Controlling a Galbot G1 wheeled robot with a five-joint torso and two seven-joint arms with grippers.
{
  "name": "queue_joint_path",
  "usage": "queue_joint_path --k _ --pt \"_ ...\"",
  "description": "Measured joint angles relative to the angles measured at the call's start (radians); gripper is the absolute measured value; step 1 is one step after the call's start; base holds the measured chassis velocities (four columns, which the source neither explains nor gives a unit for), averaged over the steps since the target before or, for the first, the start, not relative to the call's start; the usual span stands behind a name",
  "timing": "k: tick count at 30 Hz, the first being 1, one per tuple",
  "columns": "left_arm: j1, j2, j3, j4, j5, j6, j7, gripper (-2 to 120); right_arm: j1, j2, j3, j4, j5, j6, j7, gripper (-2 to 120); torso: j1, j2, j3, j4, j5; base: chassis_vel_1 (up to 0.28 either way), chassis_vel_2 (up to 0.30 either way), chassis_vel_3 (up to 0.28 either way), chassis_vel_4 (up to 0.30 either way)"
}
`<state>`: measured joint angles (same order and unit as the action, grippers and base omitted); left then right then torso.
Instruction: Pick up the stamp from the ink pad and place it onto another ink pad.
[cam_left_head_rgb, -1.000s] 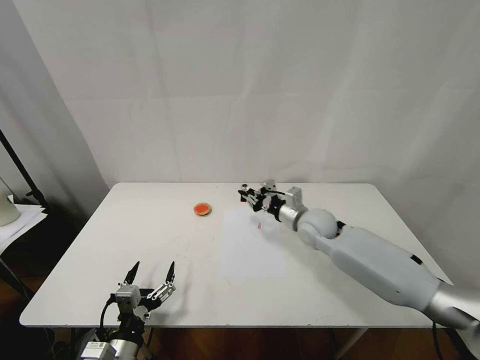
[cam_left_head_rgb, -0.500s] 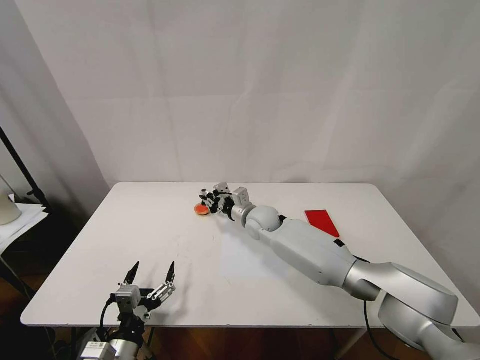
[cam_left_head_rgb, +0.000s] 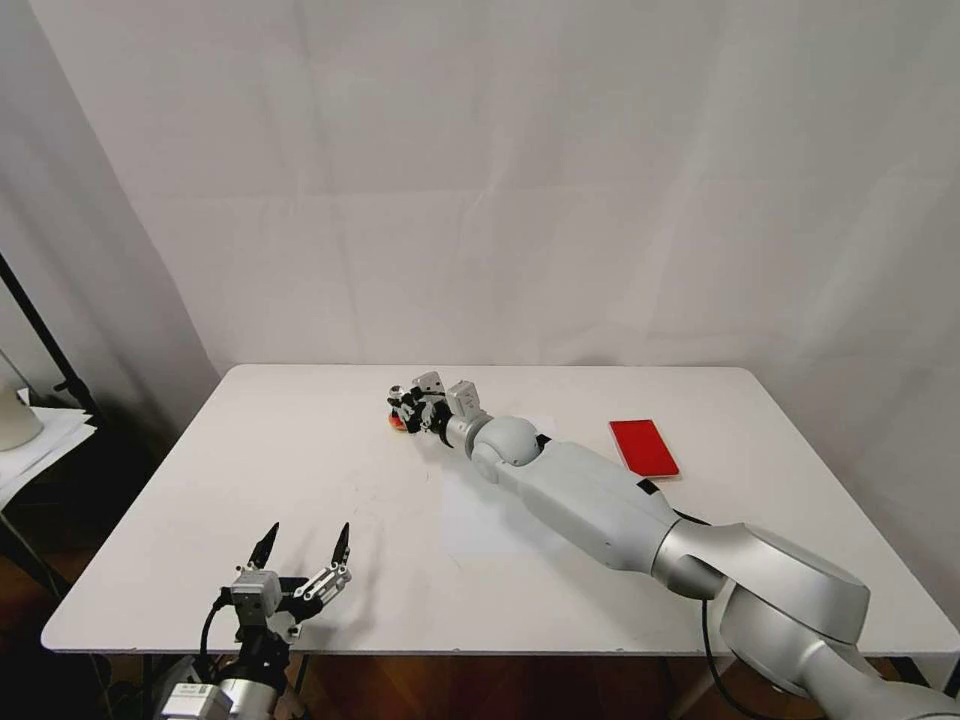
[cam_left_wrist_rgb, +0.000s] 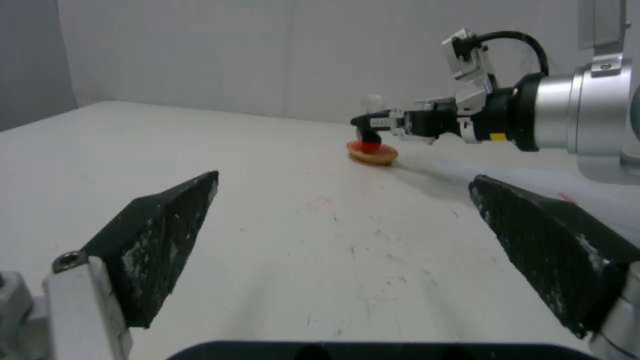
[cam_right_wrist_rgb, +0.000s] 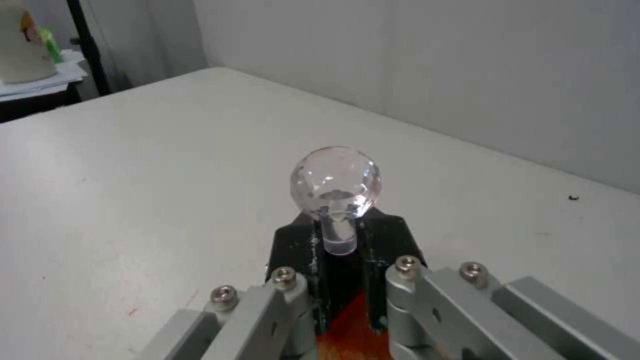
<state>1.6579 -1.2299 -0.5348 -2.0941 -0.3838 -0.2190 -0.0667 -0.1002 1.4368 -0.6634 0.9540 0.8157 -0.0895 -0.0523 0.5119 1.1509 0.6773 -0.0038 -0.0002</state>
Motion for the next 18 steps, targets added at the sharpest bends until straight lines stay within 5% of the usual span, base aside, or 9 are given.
queue_joint_path --k 11,18 --pt "0.0 0.0 0.0 0.0 0.0 0.0 0.0 100 -0.016 -0.005 0.004 0.003 -0.001 0.014 -0.002 10 0.0 0.0 0.0 0.0 0.0001 0.0 0.0 0.0 0.0" --pt "0.0 0.0 0.0 0.0 0.0 0.0 0.0 100 -0.015 -0.009 0.01 0.009 0.016 0.017 -0.001 39 0.0 0.0 0.0 0.0 0.0 0.0 0.0 0.0 0.0"
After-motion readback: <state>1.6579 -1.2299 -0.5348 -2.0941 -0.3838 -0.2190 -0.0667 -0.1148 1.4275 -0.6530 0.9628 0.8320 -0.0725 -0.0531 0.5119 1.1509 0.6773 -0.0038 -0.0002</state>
